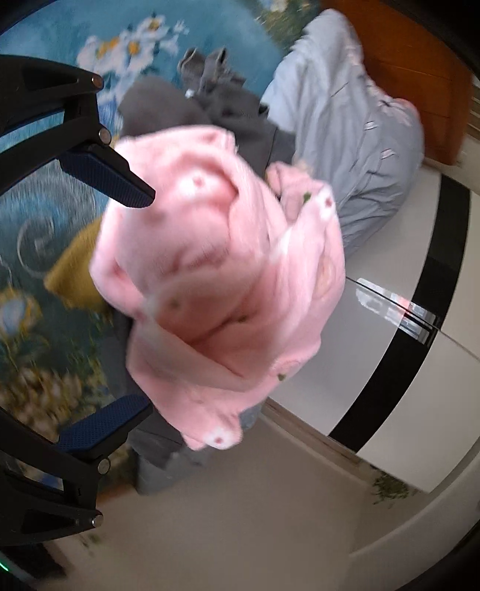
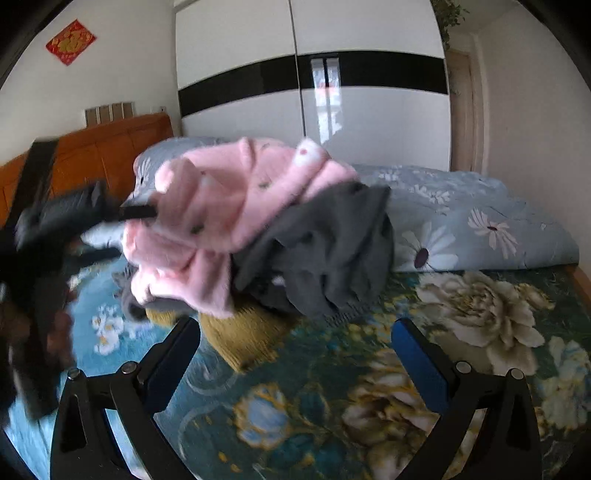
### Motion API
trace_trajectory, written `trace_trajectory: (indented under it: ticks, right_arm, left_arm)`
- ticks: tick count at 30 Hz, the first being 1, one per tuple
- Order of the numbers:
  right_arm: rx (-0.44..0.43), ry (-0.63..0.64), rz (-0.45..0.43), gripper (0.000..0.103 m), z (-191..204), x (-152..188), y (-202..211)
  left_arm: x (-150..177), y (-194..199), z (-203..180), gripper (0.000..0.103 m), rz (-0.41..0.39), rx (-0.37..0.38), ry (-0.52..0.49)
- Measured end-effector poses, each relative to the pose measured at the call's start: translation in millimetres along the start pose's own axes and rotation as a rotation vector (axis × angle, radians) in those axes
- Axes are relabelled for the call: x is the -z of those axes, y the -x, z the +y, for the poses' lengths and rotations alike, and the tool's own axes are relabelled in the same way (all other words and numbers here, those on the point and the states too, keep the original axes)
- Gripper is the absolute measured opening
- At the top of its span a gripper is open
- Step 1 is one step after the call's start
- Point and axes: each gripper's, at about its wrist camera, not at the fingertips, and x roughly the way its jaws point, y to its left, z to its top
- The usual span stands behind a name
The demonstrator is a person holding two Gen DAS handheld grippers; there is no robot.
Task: Fold clothes
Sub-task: 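Grasp the pink fleece garment with the left tool and lift it off the pile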
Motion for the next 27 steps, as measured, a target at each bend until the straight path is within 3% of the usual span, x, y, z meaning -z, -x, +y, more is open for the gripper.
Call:
trace_trajectory:
  ticks: [3,5,7,10,15,21,27]
  right_arm:
    - [-0.007,-0.001,0.033,0.103,-14.9,8.2,2.9]
    - [0.005,-0.014,0.042,0.103,-22.3,12.2,5.4]
    - [0.006,-0.045,0.054,0.103,-31.4,16.9,6.7]
    - [-0.011,-0.072,0.068,0.103,-39.3,20.3,11.7]
    - [-0.006,-0.047,0.048,0.103,-41.1,21.4,28.4]
    - [-0.030,-0.075,0.037,0.103,-33.2,19.0,49.8]
    - [-0.075,-0.062,0.002,0.103,-10.2,17.3,75.2]
  left_arm:
    - [-6.9,-8.7,-8.5,0.083,0.013,0.005,0.047]
    - [-10.8,-18.0,-8.5,0.043,0.044,-0.036,0.087]
    - [-11.5,-20.0,-1.7,0.017,0.065,-0.077,0.147]
    - [-10.9,-2.0,5.0,0.012,0.015,-0.045,0.194]
    - [-22.8,60.3,0.7,0.010,-0.105,-0.033,0.115]
    - [-60.6,170.2,-20.5,0.009,-0.287,0.000,0.044]
    - [-76.7,279.1,-28.3,0.009,-0.447,0.044,-0.013]
